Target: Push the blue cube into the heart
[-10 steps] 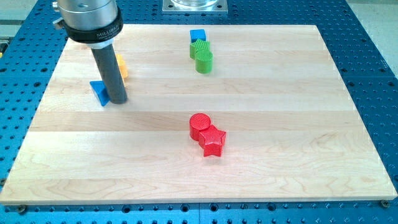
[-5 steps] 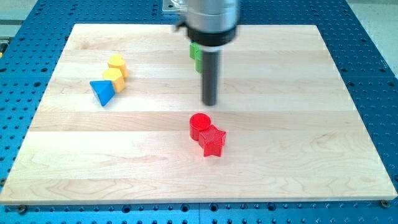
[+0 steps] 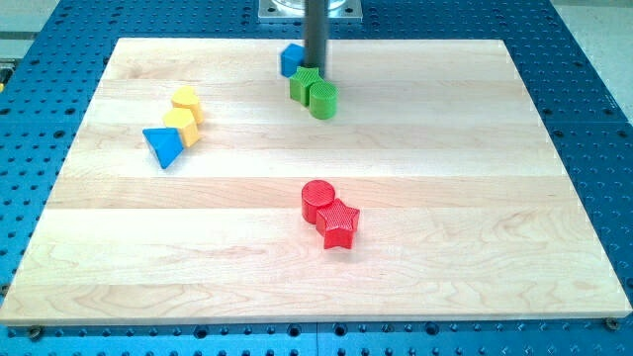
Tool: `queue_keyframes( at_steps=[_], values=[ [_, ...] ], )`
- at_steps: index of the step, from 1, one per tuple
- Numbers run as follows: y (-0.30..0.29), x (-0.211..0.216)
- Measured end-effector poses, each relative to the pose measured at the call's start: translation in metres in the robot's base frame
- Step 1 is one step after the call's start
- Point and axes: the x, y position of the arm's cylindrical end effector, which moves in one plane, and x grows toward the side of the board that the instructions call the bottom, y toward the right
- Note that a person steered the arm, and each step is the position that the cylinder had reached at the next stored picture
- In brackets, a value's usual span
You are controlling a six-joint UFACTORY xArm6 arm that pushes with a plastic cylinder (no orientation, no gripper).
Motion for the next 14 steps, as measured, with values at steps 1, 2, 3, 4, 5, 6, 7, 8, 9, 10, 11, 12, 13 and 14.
queue_keyframes(
  at_steps=[1, 2, 3, 4, 5, 6, 7, 8, 9, 10, 11, 12, 13, 14],
  values=[
    [-0.043, 0.001],
    [-0.043, 0.001],
    [-0.036, -0.003],
    [-0.031, -0.013],
    [-0.028, -0.015],
    [-0.025, -0.015],
    [0.028, -0.018],
    [0.034, -0.036],
    [-0.014, -0.037],
    [-0.061, -0.02],
    [-0.082, 0.007],
    [-0.025, 0.006],
    [0.004, -0.022],
    [-0.03, -0.062]
  ],
)
